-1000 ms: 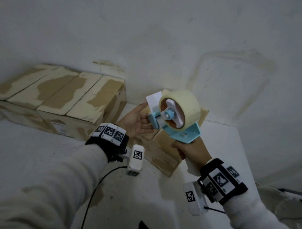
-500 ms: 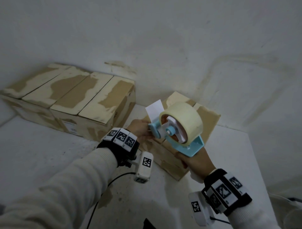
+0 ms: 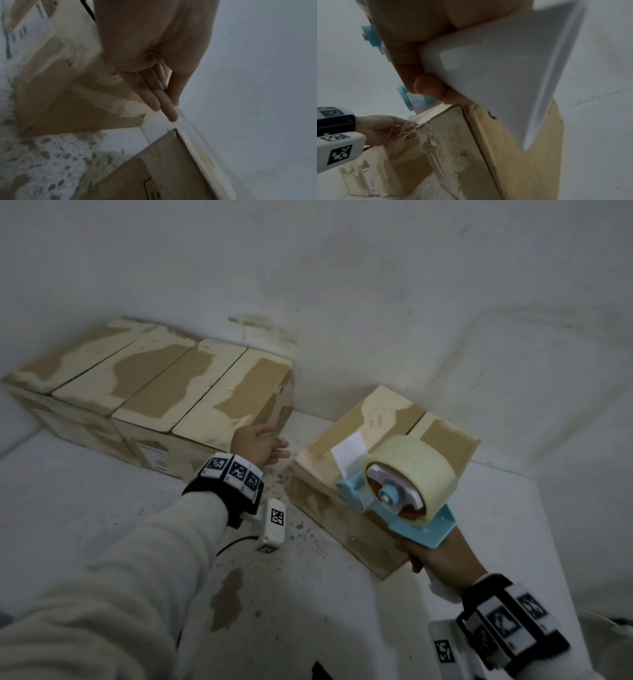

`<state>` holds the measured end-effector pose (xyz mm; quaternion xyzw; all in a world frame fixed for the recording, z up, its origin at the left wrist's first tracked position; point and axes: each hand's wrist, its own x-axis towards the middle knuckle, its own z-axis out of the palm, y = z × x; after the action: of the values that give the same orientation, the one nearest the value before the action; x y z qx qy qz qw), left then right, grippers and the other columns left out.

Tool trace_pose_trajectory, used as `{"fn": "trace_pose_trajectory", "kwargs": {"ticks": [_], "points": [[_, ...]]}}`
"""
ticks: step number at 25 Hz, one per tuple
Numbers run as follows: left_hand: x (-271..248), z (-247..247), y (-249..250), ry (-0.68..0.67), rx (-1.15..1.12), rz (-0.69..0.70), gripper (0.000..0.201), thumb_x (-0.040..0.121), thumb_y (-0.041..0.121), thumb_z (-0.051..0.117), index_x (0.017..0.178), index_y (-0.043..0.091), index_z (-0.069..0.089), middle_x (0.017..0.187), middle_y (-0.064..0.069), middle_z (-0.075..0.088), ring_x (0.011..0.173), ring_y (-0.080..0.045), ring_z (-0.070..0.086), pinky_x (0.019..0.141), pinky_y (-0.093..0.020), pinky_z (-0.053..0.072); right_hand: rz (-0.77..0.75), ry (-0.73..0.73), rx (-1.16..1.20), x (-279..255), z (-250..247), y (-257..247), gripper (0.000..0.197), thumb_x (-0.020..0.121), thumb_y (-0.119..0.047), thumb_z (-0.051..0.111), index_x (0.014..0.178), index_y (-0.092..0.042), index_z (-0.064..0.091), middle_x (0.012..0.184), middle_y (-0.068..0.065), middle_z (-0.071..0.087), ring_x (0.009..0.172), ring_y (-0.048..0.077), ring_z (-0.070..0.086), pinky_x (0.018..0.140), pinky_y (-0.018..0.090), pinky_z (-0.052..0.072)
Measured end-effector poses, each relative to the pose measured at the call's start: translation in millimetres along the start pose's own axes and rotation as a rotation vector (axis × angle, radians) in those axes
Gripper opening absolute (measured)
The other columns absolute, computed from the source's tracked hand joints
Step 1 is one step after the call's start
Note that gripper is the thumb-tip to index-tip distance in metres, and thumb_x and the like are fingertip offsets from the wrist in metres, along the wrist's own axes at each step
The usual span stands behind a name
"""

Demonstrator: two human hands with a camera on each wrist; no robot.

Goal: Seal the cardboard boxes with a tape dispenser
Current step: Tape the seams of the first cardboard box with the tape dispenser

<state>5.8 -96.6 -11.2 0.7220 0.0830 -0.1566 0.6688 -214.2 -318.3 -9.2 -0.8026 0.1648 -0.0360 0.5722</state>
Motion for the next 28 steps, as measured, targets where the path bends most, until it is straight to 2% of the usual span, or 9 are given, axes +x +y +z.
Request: {"fn": "trace_pose_trajectory", "kwargs": {"ticks": [6, 9, 12, 16, 18, 21, 23, 25, 28], "points": [[11.2, 4.2, -12.0, -0.005, -0.006, -0.034, 0.065, 0.081, 0.001, 0.067, 0.14, 0.002, 0.038, 0.077, -0.007, 0.069, 0.046, -0.009, 0.066, 0.055, -0.025, 0.05, 0.008, 0.033, 0.083, 0.3, 1.9, 9.5, 0.045, 0.075, 0.015, 0.065, 0.051, -0.022, 0.058, 0.041, 0.002, 0.054, 0.033, 0.012, 0.046, 0.042, 0.027, 0.04], [13.4, 4.6, -16.9, -0.014, -0.002, -0.038, 0.064, 0.081, 0.004, 0.068, 0.139, 0.003, 0.04, 0.088, -0.012, 0.07, 0.053, -0.012, 0.068, 0.066, -0.03, 0.054, 0.014, 0.017, 0.068, -0.3, -1.0, 13.4, 0.032, 0.075, 0.017, 0.065, 0.06, -0.01, 0.057, 0.044, 0.001, 0.058, 0.037, 0.012, 0.049, 0.044, 0.029, 0.042], [17.1, 4.3, -20.7, -0.038, 0.026, -0.077, 0.059, 0.083, 0.005, 0.066, 0.136, 0.001, 0.041, 0.087, -0.01, 0.07, 0.064, -0.018, 0.069, 0.078, -0.036, 0.056, 0.007, 0.001, 0.007, -2.3, -3.5, 15.2, 0.04, 0.075, 0.017, 0.064, 0.06, -0.019, 0.055, 0.042, -0.002, 0.059, 0.038, 0.008, 0.052, 0.045, 0.023, 0.045], [14.5, 11.7, -19.1, -0.074, 0.096, -0.245, 0.036, 0.087, 0.009, 0.061, 0.121, -0.003, 0.057, 0.086, -0.007, 0.068, 0.07, -0.017, 0.068, 0.057, -0.026, 0.05, 0.011, -0.011, -0.034, -3.8, -3.2, 15.2, 0.039, 0.075, 0.017, 0.065, 0.059, -0.018, 0.055, 0.042, -0.004, 0.059, 0.038, 0.004, 0.053, 0.044, 0.017, 0.044], [9.9, 15.3, -10.9, -0.112, 0.154, -0.337, 0.029, 0.09, 0.012, 0.056, 0.116, -0.002, 0.059, 0.097, -0.008, 0.064, 0.081, -0.022, 0.062, 0.058, -0.026, 0.048, 0.009, -0.011, -0.058, -3.9, -2.5, 15.6, 0.038, 0.074, 0.016, 0.065, 0.059, -0.017, 0.055, 0.041, -0.007, 0.059, 0.038, 0.002, 0.053, 0.043, 0.015, 0.044], [10.9, 18.0, -7.5, -0.184, 0.324, -0.358, 0.043, 0.091, 0.021, 0.052, 0.129, 0.001, 0.05, 0.127, -0.02, 0.055, 0.091, -0.025, 0.048, 0.08, -0.032, 0.042, 0.008, -0.016, -0.087, -2.6, -3.3, 17.6, 0.034, 0.073, 0.015, 0.066, 0.06, -0.015, 0.057, 0.042, -0.009, 0.06, 0.039, 0.002, 0.055, 0.043, 0.014, 0.043], [9.3, 16.8, -11.4, -0.176, 0.416, -0.342, 0.049, 0.091, 0.024, 0.053, 0.132, -0.002, 0.046, 0.138, -0.021, 0.048, 0.104, -0.028, 0.051, 0.084, -0.031, 0.037, 0.018, -0.008, -0.096, -2.2, -2.5, 19.2, 0.03, 0.072, 0.015, 0.067, 0.061, -0.011, 0.058, 0.044, -0.008, 0.062, 0.039, 0.003, 0.055, 0.042, 0.017, 0.044], [3.6, 17.0, -10.8, -0.099, 0.4, -0.272, 0.044, 0.09, 0.023, 0.056, 0.127, -0.001, 0.051, 0.128, -0.017, 0.054, 0.115, -0.033, 0.054, 0.082, -0.031, 0.038, 0.022, 0.004, -0.114, -1.7, -1.6, 20.2, 0.026, 0.071, 0.014, 0.068, 0.064, -0.008, 0.058, 0.045, -0.006, 0.062, 0.038, 0.005, 0.055, 0.041, 0.019, 0.044], [-10.0, 30.7, -0.8, -0.041, 0.642, 0.105, 0.042, 0.094, 0.023, 0.047, 0.132, 0.004, 0.046, 0.135, -0.017, 0.048, 0.124, -0.032, 0.046, 0.1, -0.037, 0.038, 0.026, 0.0, -0.102, -1.2, -0.2, 16.4, 0.024, 0.072, 0.013, 0.067, 0.065, -0.007, 0.057, 0.046, -0.006, 0.063, 0.038, 0.004, 0.055, 0.04, 0.019, 0.044]]}}
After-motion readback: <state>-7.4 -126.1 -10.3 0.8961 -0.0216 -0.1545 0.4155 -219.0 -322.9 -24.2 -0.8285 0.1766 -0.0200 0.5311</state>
